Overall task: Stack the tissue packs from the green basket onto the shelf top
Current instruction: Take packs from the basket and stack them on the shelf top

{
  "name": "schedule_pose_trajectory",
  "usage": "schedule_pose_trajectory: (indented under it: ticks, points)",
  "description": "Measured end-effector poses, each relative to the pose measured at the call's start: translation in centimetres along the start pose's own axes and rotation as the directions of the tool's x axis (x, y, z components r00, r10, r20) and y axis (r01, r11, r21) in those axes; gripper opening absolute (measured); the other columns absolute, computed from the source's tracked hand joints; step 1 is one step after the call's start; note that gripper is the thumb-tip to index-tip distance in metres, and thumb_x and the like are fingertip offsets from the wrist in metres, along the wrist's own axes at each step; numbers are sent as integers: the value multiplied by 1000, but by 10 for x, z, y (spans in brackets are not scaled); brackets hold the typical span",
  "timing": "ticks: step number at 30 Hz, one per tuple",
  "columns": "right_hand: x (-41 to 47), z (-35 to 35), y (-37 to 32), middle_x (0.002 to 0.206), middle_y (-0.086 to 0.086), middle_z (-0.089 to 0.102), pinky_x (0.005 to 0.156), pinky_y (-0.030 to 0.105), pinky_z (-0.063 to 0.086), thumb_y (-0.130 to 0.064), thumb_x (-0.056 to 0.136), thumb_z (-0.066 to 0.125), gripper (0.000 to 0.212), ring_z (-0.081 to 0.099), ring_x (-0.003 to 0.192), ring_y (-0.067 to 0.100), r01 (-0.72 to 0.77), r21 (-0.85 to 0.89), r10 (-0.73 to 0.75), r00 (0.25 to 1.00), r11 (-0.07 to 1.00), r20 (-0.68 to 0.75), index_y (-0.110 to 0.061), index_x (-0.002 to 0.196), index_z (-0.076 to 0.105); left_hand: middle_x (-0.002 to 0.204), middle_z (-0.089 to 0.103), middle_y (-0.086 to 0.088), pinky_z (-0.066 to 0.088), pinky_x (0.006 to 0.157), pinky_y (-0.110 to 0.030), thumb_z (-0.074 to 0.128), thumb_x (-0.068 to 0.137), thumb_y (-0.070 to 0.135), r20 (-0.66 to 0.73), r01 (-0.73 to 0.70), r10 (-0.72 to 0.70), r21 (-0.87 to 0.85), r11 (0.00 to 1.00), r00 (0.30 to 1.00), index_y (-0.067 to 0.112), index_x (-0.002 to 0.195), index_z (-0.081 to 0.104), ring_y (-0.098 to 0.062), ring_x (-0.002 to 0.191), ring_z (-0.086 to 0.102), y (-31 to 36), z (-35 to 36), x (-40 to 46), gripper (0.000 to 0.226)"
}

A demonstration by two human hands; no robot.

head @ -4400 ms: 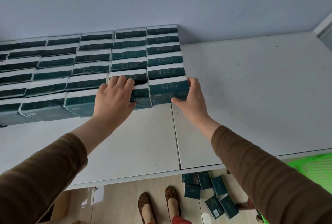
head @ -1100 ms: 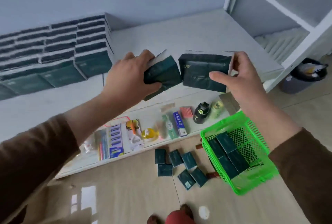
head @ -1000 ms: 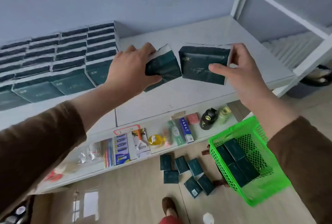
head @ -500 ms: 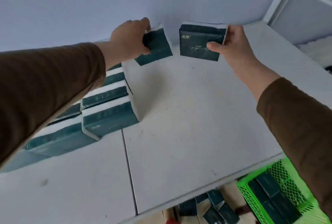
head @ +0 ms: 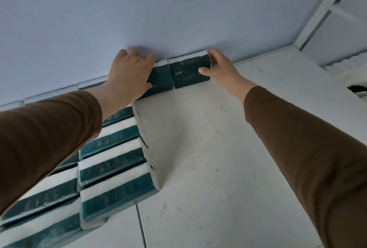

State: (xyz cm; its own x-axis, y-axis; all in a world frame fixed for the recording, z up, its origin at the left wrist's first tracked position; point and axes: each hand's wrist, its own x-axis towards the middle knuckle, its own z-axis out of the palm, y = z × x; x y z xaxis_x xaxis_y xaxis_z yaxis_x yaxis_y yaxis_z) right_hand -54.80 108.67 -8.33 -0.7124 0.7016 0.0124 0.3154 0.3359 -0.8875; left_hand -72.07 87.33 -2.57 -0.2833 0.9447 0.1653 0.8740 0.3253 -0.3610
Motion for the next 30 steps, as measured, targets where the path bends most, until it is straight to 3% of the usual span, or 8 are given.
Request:
schedule_pose_trajectory:
  ticks: [4, 9, 16, 20, 24, 30]
  points:
    - [5, 14, 9, 108, -6, 65, 97, 40, 53, -22, 79, 82, 48, 64, 101, 14, -34, 4, 35, 990, 999, -134, -15, 117, 53, 104, 56, -10, 40, 79, -39, 71, 79, 38, -14, -6, 6, -22, 1000, 1000, 9, 111, 53, -31, 96, 53, -1, 5, 2, 47]
    - [-1, 32, 17, 105, 10, 67, 88, 48, 55, -27, 77, 81, 43, 66, 98, 28, -61, -12, 57, 981, 998, -186, -12, 103, 50, 95, 59, -5, 39, 75, -37, 69, 83, 40, 36, 48, -47, -48, 998, 998, 12, 104, 49, -28, 89, 58, 4, 10, 2, 40]
    - [-33, 24, 15, 128, 5, 54, 98, 34, 47, -25, 85, 77, 57, 53, 117, 21, -79, -95, 57, 973, 992, -222, -13, 132, 47, 99, 56, -6, 42, 81, -41, 66, 85, 48, 13, 55, -55, -79, 995, 998, 12, 114, 50, -27, 90, 53, 16, -17, -13, 49]
    - [-98, 0, 12, 131, 5, 52, 95, 27, 39, -29, 90, 69, 44, 45, 123, 22, -23, -288, -36, 979, 957, -200, -16, 130, 55, 100, 59, -5, 42, 84, -42, 64, 86, 40, -69, 18, -31, -181, 983, 997, 13, 116, 52, -29, 93, 52, 56, -53, -40, 41]
    - [-194, -36, 11, 127, -2, 53, 87, 20, 33, -28, 91, 64, 31, 44, 118, 17, 42, -377, -120, 975, 925, -188, -21, 121, 60, 114, 60, -3, 40, 94, -45, 63, 87, 44, -115, -28, -6, -288, 957, 993, 18, 123, 54, -29, 108, 52, 122, -91, -88, 45]
    - [-370, -95, 23, 117, -4, 57, 93, 24, 37, -21, 90, 63, 21, 47, 110, 16, 121, -426, -248, 934, 897, -257, -20, 111, 65, 119, 59, 0, 38, 95, -42, 64, 88, 48, -141, -91, 38, -392, 916, 989, 24, 124, 54, -26, 112, 49, 240, -138, -191, 44]
